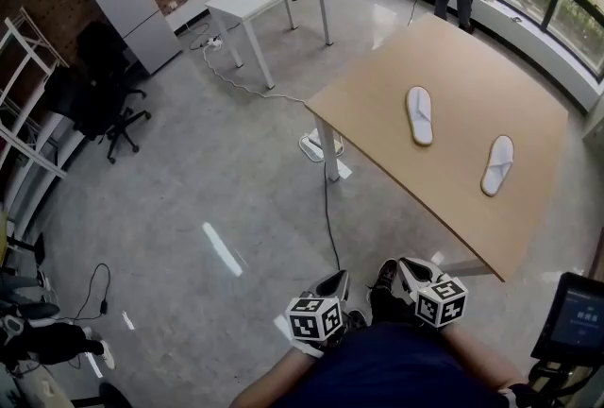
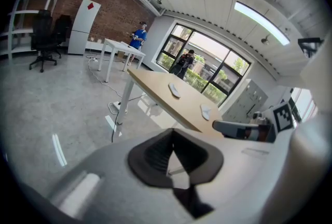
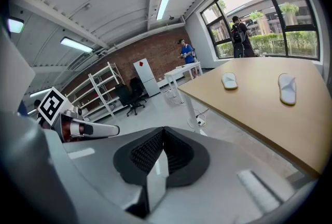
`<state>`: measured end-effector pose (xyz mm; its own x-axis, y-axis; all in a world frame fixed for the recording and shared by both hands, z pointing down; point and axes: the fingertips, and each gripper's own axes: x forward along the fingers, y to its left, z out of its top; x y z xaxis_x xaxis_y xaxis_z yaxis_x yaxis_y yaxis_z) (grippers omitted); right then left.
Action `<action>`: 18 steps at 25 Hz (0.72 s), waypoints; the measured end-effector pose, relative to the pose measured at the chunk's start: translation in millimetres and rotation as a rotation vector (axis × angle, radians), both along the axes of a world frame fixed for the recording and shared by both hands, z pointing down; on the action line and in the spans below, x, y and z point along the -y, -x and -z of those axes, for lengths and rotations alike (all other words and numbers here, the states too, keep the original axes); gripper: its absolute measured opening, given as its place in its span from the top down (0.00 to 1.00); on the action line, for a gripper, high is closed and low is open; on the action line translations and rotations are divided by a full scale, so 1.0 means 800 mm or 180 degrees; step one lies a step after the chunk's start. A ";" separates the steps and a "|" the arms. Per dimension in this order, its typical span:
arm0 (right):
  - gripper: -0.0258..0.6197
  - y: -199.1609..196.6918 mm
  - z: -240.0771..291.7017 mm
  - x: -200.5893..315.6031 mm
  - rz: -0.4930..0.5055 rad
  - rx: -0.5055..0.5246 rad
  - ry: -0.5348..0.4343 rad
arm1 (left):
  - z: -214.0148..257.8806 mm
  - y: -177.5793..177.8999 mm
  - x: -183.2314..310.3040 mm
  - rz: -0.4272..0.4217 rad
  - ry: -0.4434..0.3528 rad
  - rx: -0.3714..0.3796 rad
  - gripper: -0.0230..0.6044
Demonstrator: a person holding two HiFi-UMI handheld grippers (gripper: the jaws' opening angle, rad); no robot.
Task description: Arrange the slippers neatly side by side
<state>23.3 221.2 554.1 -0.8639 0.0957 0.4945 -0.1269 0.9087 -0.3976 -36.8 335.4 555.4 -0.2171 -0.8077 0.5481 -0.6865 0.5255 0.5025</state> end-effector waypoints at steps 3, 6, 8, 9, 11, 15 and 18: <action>0.95 0.008 0.007 -0.016 0.0080 0.0011 0.0006 | 0.005 0.010 -0.022 0.0119 0.0034 -0.0013 0.96; 0.95 0.026 0.006 0.000 0.0113 -0.0004 0.0047 | 0.003 0.030 -0.011 0.0198 0.0073 -0.0043 0.96; 0.95 0.049 -0.002 0.038 0.0118 -0.0038 0.0101 | -0.002 0.052 0.026 0.0216 0.0105 -0.0071 0.96; 0.95 0.060 -0.006 0.056 0.0119 -0.0053 0.0121 | -0.005 0.062 0.043 0.0213 0.0121 -0.0083 0.96; 0.95 0.075 -0.010 0.076 0.0111 -0.0065 0.0135 | -0.009 0.077 0.065 0.0187 0.0144 -0.0096 0.96; 0.95 0.089 -0.008 0.107 0.0007 -0.0053 0.0165 | 0.000 0.092 0.105 0.0058 0.0145 -0.0054 0.96; 0.95 0.111 -0.002 0.162 -0.0089 -0.0031 0.0213 | 0.017 0.116 0.168 -0.0070 0.0138 0.0047 0.96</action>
<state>-65.4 92.0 555.6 -0.8619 0.1047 0.4962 -0.1561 0.8762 -0.4561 -129.9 201.3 541.9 -0.2078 -0.7881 0.5795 -0.7054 0.5311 0.4694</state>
